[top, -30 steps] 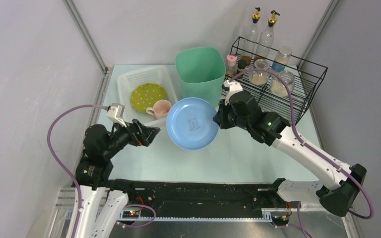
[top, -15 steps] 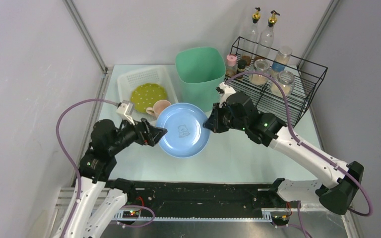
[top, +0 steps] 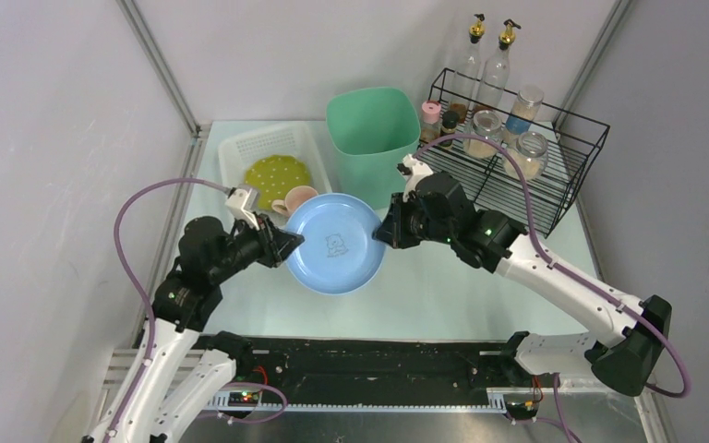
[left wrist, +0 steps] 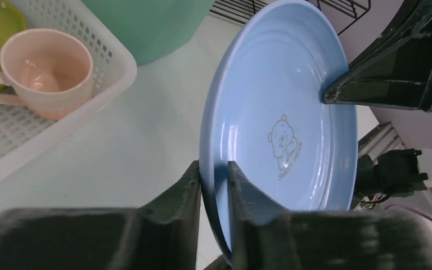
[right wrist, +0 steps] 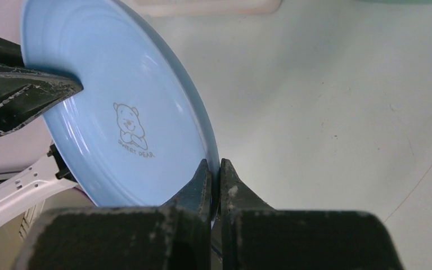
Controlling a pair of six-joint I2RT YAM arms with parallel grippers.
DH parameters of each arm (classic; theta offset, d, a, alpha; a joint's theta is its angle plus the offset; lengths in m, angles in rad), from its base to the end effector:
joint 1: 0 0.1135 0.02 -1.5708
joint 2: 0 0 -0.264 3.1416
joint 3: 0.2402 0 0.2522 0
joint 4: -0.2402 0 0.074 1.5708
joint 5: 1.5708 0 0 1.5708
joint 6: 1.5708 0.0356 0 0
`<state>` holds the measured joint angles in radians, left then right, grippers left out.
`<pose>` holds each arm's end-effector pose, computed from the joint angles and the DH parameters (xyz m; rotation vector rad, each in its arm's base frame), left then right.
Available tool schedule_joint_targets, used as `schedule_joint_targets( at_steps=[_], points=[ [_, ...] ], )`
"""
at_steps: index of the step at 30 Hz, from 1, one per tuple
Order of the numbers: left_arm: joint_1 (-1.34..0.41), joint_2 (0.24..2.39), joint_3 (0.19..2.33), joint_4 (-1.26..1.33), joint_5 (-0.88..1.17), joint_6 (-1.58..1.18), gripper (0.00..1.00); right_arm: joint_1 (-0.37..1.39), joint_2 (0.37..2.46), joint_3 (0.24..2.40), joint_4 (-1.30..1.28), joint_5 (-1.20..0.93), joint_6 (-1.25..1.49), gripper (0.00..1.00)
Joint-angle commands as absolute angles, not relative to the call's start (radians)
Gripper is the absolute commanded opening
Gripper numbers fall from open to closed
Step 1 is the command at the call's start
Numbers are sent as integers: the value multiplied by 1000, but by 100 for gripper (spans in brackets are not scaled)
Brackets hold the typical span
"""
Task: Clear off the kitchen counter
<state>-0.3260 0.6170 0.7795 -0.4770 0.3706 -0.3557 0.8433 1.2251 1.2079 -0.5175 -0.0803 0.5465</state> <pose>0.1272 -0.0566 0.3319 0.2338 1.9316 -0.8087 0.1779 0.2041 0.3619 -0.3820 2.2081 0.8867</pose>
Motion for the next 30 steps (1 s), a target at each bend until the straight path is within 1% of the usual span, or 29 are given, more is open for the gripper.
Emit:
schedule_joint_targets(
  at_steps=[1, 3, 6, 7, 8, 9, 10, 11, 14, 17, 21, 25, 28, 30],
  points=[
    [-332, 630, 800, -459, 338, -323, 12, 849, 1222, 1217, -473, -56, 547, 0],
    [-334, 639, 797, -459, 328, -323, 2, 849, 1227, 1217, -481, -41, 543, 0],
    [-333, 660, 792, -461, 291, -335, 0, 850, 1231, 1216, -488, -27, 538, 1],
    [-333, 675, 791, -461, 284, -343, 0, 850, 1233, 1217, -493, -26, 538, 7],
    [-333, 684, 791, -461, 274, -347, 0, 850, 1233, 1217, -496, -20, 534, 11],
    [-333, 700, 791, -461, 265, -354, 0, 849, 1236, 1216, -505, -11, 533, 20],
    [-333, 714, 793, -461, 258, -358, 0, 849, 1236, 1216, -510, -6, 533, 25],
    [-334, 721, 795, -462, 240, -365, 0, 849, 1236, 1217, -523, 12, 534, 31],
    [-333, 739, 809, -461, 197, -376, 0, 849, 1234, 1216, -553, 51, 532, 42],
    [-330, 752, 829, -464, 156, -382, 0, 848, 1218, 1199, -575, 85, 524, 45],
    [-285, 770, 871, -474, 150, -386, 0, 848, 1180, 1156, -596, 127, 512, 47],
    [-152, 792, 908, -481, 209, -420, 0, 848, 1121, 1092, -612, 167, 512, 49],
    [8, 812, 918, -476, 290, -478, 0, 848, 1073, 1034, -618, 183, 519, 49],
    [81, 834, 930, -470, 311, -510, 0, 847, 1050, 999, -616, 182, 528, 50]
  ],
)
